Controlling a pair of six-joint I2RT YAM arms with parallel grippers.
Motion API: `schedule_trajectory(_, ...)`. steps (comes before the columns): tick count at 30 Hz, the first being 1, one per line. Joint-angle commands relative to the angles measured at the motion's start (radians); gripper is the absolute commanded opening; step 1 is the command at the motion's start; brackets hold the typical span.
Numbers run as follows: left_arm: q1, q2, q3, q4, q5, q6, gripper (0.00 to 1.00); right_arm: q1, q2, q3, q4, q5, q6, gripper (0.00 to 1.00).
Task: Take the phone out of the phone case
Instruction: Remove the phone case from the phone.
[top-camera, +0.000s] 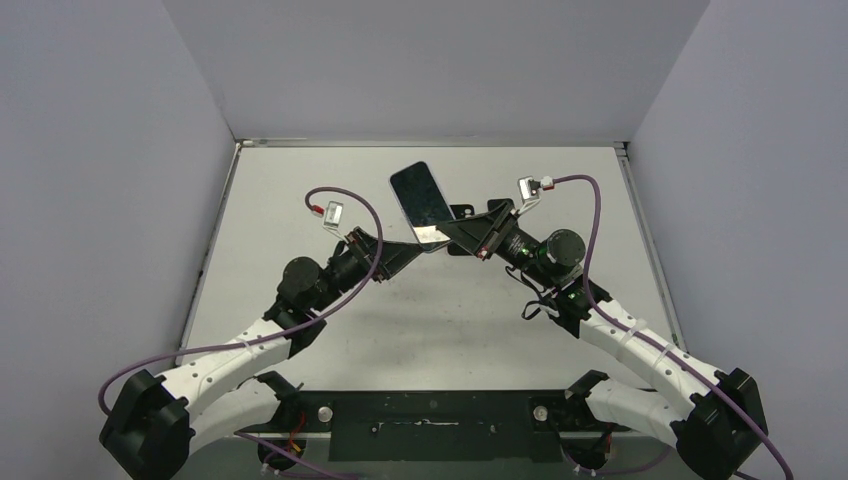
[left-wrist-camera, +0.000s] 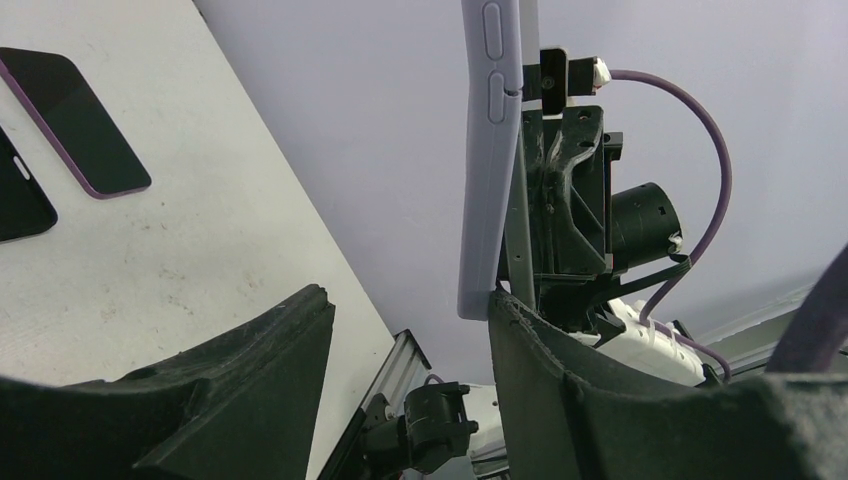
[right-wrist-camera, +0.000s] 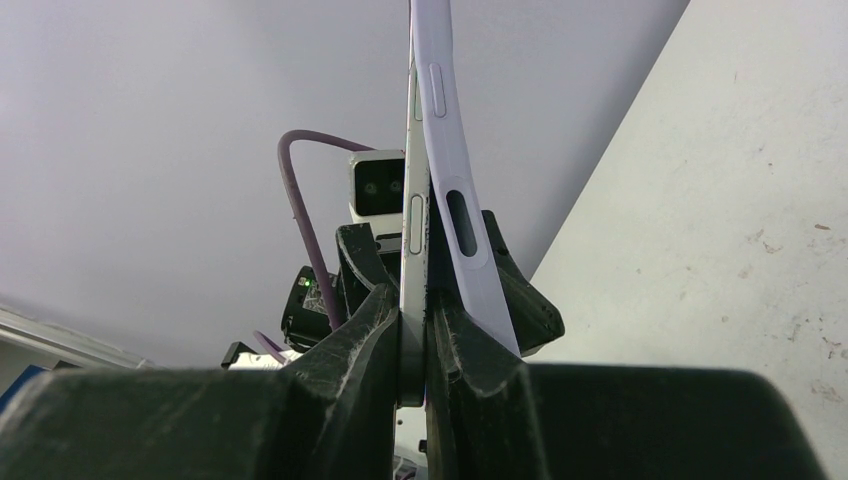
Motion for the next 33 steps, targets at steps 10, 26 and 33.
schedule_trajectory(10, -0.01, 0.058, 0.094, 0.092, -0.032, 0.019, 0.44, 0.001, -0.01, 0.035, 0.086, -0.069, -0.026, 0.0)
schedule_trajectory(26, -0.007, 0.078, 0.142, -0.025, -0.161, 0.053, 0.0, 0.002, -0.004, 0.068, -0.075, -0.142, -0.142, 0.0)
schedule_trajectory(33, 0.018, 0.086, 0.18, -0.142, -0.265, 0.083, 0.0, 0.001, 0.007, 0.069, -0.122, -0.192, -0.173, 0.0)
